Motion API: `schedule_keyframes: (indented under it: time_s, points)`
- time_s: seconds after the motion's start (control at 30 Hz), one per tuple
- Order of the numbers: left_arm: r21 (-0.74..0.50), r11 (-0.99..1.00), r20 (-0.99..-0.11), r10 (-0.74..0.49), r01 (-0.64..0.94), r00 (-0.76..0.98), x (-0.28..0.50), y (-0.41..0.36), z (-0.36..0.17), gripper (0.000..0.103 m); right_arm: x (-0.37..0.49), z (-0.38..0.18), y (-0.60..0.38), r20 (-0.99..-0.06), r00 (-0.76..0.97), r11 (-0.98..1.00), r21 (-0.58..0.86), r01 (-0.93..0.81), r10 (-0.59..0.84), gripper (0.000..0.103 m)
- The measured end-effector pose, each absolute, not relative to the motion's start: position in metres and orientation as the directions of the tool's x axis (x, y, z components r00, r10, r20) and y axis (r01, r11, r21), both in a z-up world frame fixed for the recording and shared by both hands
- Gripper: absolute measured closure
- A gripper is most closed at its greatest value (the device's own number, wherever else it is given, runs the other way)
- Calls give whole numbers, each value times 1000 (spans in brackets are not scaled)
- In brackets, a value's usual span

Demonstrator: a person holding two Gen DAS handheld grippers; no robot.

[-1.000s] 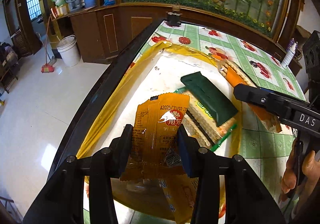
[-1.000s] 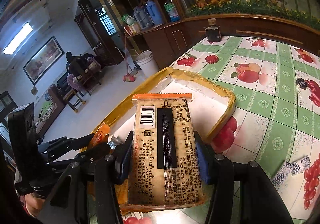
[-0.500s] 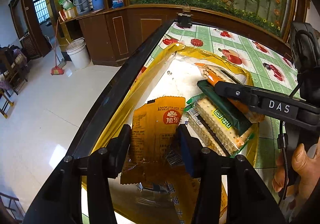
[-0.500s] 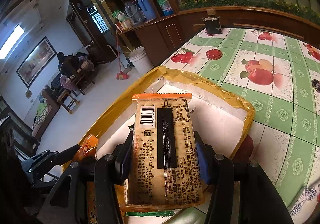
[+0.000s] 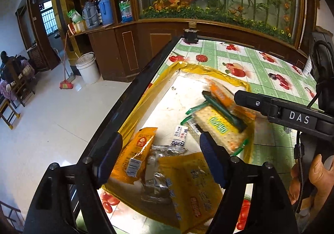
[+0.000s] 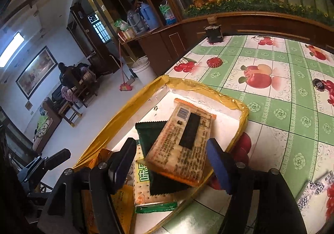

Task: Organize snacks
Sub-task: 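Move the left tool to the silver foil bag while the right tool approaches the orange chip bag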

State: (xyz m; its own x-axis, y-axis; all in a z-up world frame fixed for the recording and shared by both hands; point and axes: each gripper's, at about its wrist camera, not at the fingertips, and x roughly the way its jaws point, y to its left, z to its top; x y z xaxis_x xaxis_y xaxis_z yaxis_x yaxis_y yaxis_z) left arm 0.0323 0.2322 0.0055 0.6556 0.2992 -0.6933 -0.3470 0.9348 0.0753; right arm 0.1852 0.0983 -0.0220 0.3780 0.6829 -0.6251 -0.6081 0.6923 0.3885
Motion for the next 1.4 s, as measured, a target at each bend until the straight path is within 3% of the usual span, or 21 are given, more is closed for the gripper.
schedule_keyframes:
  time_s: [0.3, 0.63, 1.1, 1.4]
  points:
    - [92, 955, -653, 272, -282, 707, 22, 190, 24, 26, 145, 5, 20, -570, 471, 722, 368, -586, 673, 31]
    - [106, 981, -664, 193, -165, 722, 32, 125, 20, 26, 116, -13, -117, -589, 596, 837, 376, -397, 546, 29]
    - [95, 992, -759, 15, 87, 651, 71, 7, -21, 26, 83, -42, -243, -661, 673, 942, 263, -206, 332, 28]
    - [33, 967, -812, -122, 254, 571, 116, -78, -36, 27, 93, -44, -281, -673, 680, 956, 233, -177, 290, 27]
